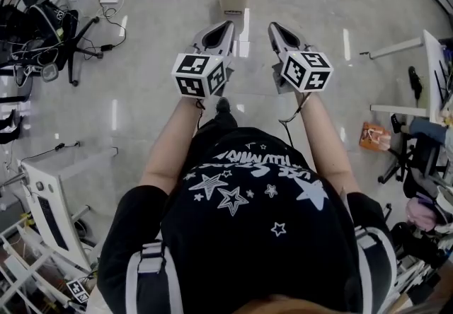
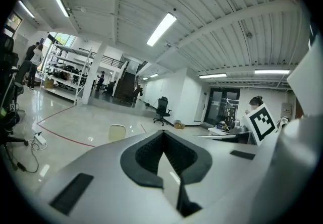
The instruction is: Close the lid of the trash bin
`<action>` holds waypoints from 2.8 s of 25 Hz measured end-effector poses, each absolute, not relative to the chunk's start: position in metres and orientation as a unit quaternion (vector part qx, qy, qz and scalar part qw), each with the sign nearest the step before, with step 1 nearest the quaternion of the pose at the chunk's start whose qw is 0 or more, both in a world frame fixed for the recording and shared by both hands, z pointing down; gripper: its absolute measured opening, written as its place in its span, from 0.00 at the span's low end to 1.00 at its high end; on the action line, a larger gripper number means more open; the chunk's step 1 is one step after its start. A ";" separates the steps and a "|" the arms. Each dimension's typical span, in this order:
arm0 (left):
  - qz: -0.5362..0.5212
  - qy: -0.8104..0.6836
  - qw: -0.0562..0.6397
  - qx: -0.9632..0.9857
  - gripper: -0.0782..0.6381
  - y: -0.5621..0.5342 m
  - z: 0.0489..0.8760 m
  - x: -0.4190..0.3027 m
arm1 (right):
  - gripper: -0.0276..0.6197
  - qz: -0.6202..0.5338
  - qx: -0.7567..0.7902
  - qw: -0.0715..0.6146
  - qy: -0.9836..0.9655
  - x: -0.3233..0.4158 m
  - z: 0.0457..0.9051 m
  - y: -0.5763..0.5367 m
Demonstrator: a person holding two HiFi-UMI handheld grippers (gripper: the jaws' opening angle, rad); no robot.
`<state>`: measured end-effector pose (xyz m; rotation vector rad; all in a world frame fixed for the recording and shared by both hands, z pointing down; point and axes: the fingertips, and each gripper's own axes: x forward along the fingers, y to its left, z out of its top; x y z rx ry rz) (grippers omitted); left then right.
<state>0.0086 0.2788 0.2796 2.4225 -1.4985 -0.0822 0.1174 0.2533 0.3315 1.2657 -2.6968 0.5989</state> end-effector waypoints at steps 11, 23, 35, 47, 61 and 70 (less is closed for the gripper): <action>-0.034 -0.502 0.150 0.851 0.12 0.207 0.278 -0.059 | 0.05 0.193 0.437 0.051 -0.877 0.048 0.324 0.182; -0.042 -0.505 0.160 0.847 0.12 0.164 0.283 -0.081 | 0.05 0.197 0.451 0.054 -0.869 0.041 0.327 0.141; -0.010 -0.522 0.154 0.839 0.12 0.074 0.295 -0.066 | 0.05 0.211 0.428 0.051 -0.877 0.044 0.340 0.035; 0.005 -0.554 0.160 0.817 0.12 -0.044 0.304 -0.034 | 0.05 0.223 0.396 0.057 -0.889 0.077 0.349 -0.091; 0.018 -0.584 0.159 0.796 0.12 -0.099 0.305 -0.010 | 0.05 0.235 0.361 0.059 -0.901 0.096 0.355 -0.160; 0.009 -0.581 0.170 0.796 0.12 -0.132 0.315 -0.033 | 0.05 0.237 0.374 0.077 -0.893 0.084 0.366 -0.185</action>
